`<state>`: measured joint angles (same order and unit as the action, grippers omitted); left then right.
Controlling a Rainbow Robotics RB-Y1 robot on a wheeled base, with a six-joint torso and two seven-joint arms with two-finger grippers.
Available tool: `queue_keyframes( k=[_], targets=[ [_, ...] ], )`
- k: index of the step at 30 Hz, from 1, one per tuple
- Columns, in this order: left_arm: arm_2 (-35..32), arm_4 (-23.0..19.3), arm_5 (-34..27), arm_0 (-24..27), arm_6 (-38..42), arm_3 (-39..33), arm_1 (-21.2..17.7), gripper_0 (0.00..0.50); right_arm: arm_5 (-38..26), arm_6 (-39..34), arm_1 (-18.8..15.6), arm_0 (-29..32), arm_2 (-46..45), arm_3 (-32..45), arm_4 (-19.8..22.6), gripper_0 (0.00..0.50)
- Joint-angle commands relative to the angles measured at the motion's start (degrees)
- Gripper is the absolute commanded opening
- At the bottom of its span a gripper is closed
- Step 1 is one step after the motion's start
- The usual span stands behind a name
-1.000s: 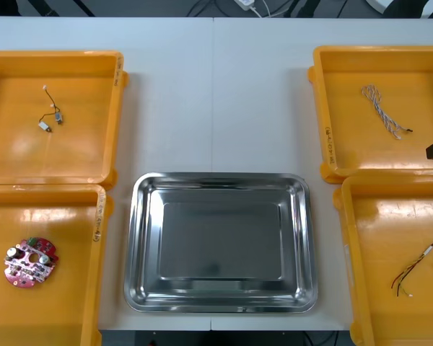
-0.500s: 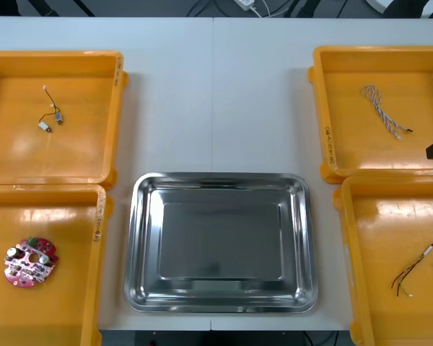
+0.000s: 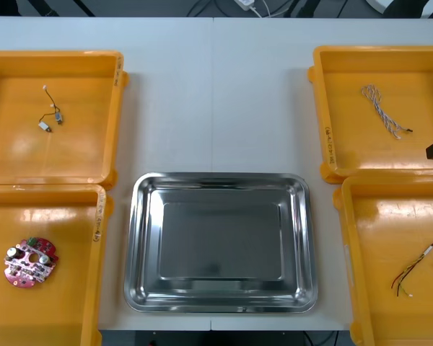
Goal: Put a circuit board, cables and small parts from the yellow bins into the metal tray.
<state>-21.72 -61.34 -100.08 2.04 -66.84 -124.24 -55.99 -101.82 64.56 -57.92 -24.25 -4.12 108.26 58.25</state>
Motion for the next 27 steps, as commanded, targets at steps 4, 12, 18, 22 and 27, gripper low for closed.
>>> queue_keyframes(
  k=[4,12,18,22,27],
  targets=[
    [-1.7,-0.4,0.5,-0.9,-4.0,-0.3,-2.6,0.5,0.1,-0.4,-2.5,0.1,-1.9,1.1,0.3,0.5],
    [-1.7,-0.4,0.5,-0.9,-4.0,-0.3,-2.6,0.5,0.1,-0.4,-2.5,0.1,-1.9,1.1,0.3,0.5],
    [-1.7,-0.4,0.5,-0.9,-4.0,-0.3,-2.6,0.5,0.1,-0.4,-2.5,0.1,-1.9,1.1,0.3,0.5],
    [-1.7,-0.4,0.5,-0.9,-4.0,-0.3,-2.6,0.5,0.1,-0.4,-2.5,0.1,-1.9,1.1,0.3,0.5],
    [-1.7,-0.4,0.5,-0.9,-4.0,-0.3,-2.6,0.5,0.1,-0.4,-2.5,0.1,-1.9,1.1,0.3,0.5]
  ],
)
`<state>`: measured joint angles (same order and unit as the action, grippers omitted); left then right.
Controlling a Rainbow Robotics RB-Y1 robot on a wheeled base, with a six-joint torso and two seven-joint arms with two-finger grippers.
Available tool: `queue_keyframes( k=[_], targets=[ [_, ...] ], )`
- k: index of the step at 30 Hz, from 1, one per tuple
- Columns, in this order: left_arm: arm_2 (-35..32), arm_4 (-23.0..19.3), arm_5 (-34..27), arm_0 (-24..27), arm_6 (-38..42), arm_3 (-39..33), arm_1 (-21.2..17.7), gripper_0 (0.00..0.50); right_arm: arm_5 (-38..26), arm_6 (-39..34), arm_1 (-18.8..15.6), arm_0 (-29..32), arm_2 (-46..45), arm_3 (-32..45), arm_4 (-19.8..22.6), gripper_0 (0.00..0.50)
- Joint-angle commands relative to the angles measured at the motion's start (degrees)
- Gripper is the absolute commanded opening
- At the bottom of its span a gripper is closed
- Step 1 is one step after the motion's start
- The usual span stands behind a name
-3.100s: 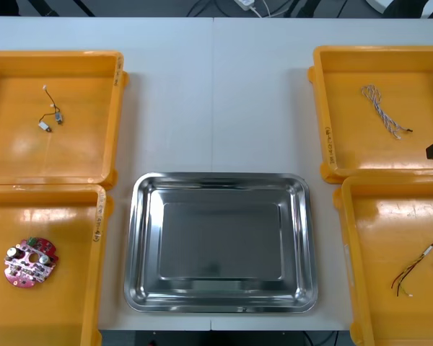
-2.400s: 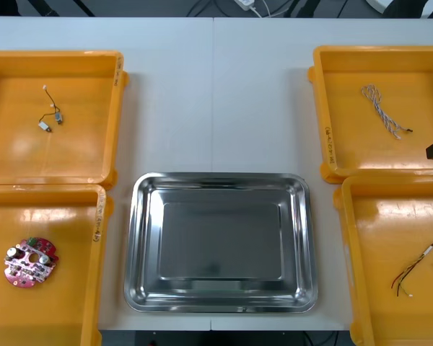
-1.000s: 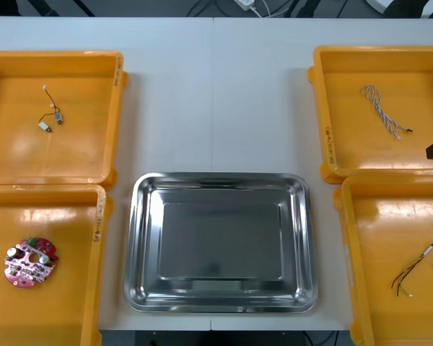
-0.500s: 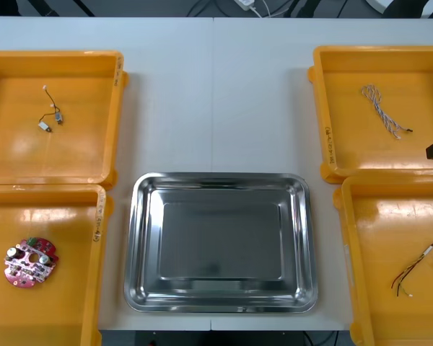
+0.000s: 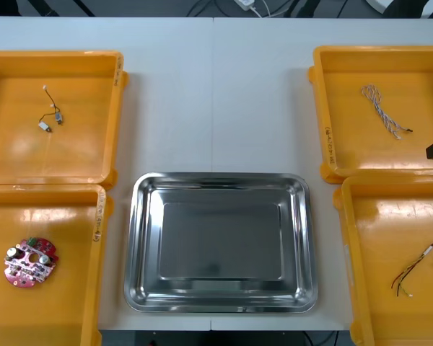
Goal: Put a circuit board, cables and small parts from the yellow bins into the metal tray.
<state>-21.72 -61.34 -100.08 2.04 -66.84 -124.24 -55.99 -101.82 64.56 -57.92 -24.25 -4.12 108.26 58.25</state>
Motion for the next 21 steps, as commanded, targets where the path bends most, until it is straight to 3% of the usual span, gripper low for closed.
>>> queue_keyframes(
  k=[1,21],
  targets=[
    [-1.7,-0.4,0.5,-0.9,-4.0,-0.3,-2.6,0.5,0.1,-0.4,-2.5,0.1,-1.9,1.1,0.3,0.5],
    [-1.7,-0.4,0.5,-0.9,-4.0,-0.3,-2.6,0.5,0.1,-0.4,-2.5,0.1,-1.9,1.1,0.3,0.5]
  ],
)
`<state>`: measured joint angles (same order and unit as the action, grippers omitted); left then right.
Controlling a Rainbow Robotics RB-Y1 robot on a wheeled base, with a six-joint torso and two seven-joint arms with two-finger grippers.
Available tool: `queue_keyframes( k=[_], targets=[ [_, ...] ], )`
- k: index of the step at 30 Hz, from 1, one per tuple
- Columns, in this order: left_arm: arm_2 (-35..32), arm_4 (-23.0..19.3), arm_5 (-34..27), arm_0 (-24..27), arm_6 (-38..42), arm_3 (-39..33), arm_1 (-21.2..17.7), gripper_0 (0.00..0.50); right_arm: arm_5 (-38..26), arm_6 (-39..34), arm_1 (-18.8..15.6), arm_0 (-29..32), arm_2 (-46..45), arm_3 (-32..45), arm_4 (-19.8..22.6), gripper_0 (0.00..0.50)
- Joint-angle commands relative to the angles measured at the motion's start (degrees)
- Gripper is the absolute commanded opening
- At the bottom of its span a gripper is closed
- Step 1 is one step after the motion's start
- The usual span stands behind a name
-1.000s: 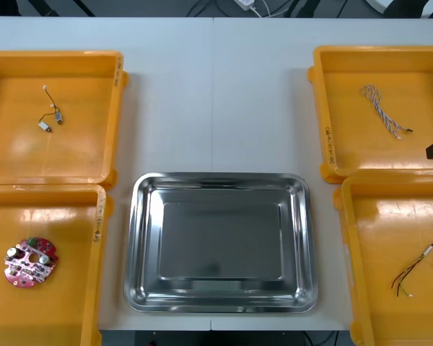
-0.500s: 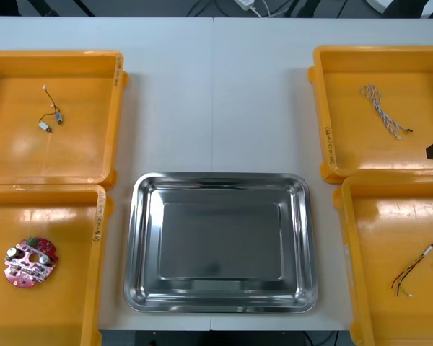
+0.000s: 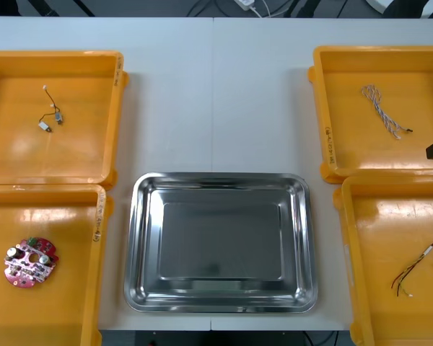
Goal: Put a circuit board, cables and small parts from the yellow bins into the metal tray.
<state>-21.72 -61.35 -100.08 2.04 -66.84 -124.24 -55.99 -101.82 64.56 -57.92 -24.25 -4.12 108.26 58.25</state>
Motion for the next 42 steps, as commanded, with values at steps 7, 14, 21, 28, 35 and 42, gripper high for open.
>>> queue_keyframes(
  k=[7,14,21,28,35,42],
  targets=[
    [-1.7,-0.4,0.5,-0.9,-4.0,-0.3,-2.6,0.5,-0.6,-0.4,-0.1,0.3,-1.7,1.5,-0.1,0.5],
    [-0.6,-0.6,0.2,-1.9,-4.1,0.6,-0.5,0.5,-2.2,-0.4,0.1,0.6,-1.7,4.0,-1.5,0.5],
    [0.1,-1.1,0.2,-1.9,-4.8,0.7,-0.6,0.5,-2.2,-0.9,0.1,3.1,-1.7,4.1,-1.8,0.5],
    [3.0,-0.8,0.2,-1.9,-6.6,0.6,-0.7,0.5,-2.1,-2.3,0.1,6.9,-2.2,5.2,-4.1,0.5],
    [5.6,-0.3,0.6,-1.9,-8.6,0.6,-0.7,0.5,-0.3,-3.9,0.1,11.2,-4.7,5.2,-3.1,0.5],
    [8.5,1.8,0.7,-1.9,-13.0,0.6,-0.7,0.5,2.5,-5.2,0.2,17.7,-9.2,6.7,-0.4,0.5]
  ],
)
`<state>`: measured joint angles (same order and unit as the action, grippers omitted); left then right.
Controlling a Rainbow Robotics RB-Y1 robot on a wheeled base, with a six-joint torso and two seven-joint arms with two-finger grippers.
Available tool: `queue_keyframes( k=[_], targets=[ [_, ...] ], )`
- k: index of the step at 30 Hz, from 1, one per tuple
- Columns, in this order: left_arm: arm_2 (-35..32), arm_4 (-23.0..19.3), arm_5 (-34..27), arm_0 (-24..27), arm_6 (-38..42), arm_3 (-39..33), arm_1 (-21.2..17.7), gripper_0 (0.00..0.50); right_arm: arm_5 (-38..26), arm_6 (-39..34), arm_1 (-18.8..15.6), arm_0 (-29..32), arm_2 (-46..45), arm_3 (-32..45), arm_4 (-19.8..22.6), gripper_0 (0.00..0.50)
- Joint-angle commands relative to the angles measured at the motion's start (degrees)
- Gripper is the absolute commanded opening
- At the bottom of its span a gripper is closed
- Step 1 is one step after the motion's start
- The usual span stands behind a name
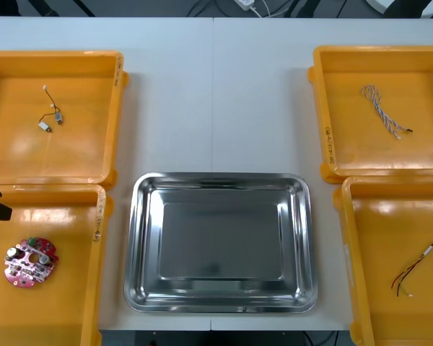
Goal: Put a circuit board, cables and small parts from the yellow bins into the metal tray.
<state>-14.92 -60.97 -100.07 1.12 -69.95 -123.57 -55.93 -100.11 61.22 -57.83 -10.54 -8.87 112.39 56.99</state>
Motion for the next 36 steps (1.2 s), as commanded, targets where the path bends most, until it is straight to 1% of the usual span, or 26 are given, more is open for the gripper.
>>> queue_keyframes(
  k=[1,4,7,11,18,27,32,36],
  targets=[
    [2.4,1.7,0.8,-0.9,-10.0,-0.1,-0.8,0.5,0.8,-2.1,0.1,4.7,-5.0,3.0,0.8,0.5],
    [3.8,2.4,1.8,-0.9,-10.5,-0.1,-0.8,0.5,1.0,-2.5,0.3,7.1,-6.6,4.9,0.9,0.5],
    [5.8,3.5,4.3,-0.9,-11.1,-0.1,-0.7,0.5,1.0,-2.9,2.6,10.1,-10.1,8.0,0.0,0.5],
    [7.4,4.6,6.0,-0.9,-11.6,0.1,-0.7,0.5,0.5,-3.3,5.5,12.2,-12.2,10.3,-1.9,0.5],
    [9.9,6.6,6.6,-0.9,-13.2,0.1,-0.8,0.5,0.4,-4.4,8.4,15.1,-12.4,13.5,-5.5,0.5],
    [12.0,8.0,8.0,-1.0,-14.7,0.7,-0.9,0.5,0.6,-4.7,11.6,18.3,-12.3,17.0,-5.8,0.5],
    [12.5,8.9,9.7,-1.1,-15.7,1.0,-0.9,0.5,2.2,-5.4,14.1,19.2,-12.4,17.5,-8.9,0.5],
    [12.5,9.6,12.4,-1.3,-16.5,1.0,-0.9,0.5,2.6,-6.5,16.3,19.3,-12.4,17.4,-13.0,0.5]
  ],
)
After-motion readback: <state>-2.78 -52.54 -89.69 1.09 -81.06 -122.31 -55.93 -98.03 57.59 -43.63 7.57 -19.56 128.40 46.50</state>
